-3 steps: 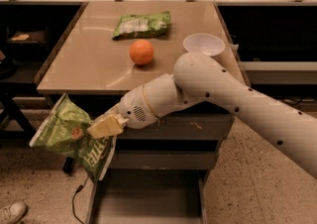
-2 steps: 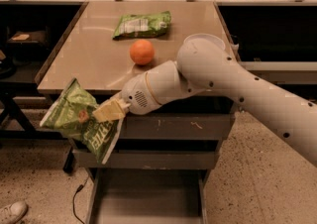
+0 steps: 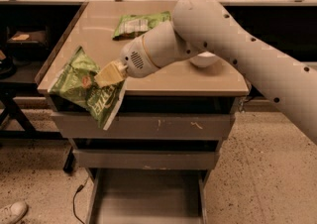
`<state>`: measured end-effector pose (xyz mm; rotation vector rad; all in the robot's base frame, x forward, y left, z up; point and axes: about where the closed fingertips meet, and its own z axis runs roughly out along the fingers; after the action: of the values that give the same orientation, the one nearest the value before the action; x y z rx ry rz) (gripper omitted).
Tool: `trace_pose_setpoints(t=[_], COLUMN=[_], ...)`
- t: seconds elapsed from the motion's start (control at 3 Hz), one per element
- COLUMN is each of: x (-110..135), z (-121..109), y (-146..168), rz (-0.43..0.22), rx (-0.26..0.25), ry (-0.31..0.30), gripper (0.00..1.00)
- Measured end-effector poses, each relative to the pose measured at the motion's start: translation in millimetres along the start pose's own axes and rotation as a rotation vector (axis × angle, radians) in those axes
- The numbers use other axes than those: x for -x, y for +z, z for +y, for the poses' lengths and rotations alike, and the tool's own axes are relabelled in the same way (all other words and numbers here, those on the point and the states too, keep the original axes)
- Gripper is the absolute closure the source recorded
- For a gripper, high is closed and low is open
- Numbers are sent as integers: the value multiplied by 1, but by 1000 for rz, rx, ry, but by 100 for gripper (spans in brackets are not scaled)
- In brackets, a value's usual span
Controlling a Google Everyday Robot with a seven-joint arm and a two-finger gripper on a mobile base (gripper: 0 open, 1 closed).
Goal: Pick green jalapeno chip bag from bottom drawer and place on counter
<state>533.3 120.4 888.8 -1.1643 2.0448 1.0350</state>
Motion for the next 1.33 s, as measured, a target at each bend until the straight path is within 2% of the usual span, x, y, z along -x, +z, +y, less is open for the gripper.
trace_pose_setpoints(t=[0.33,1.0,1.33], x=[3,55,71], z=[-1,-34,-49], y=[3,4,10], rz=[-7,-44,-32], rx=[1,-41,-54], ry=[-4,-13,-2], gripper=[100,100,100])
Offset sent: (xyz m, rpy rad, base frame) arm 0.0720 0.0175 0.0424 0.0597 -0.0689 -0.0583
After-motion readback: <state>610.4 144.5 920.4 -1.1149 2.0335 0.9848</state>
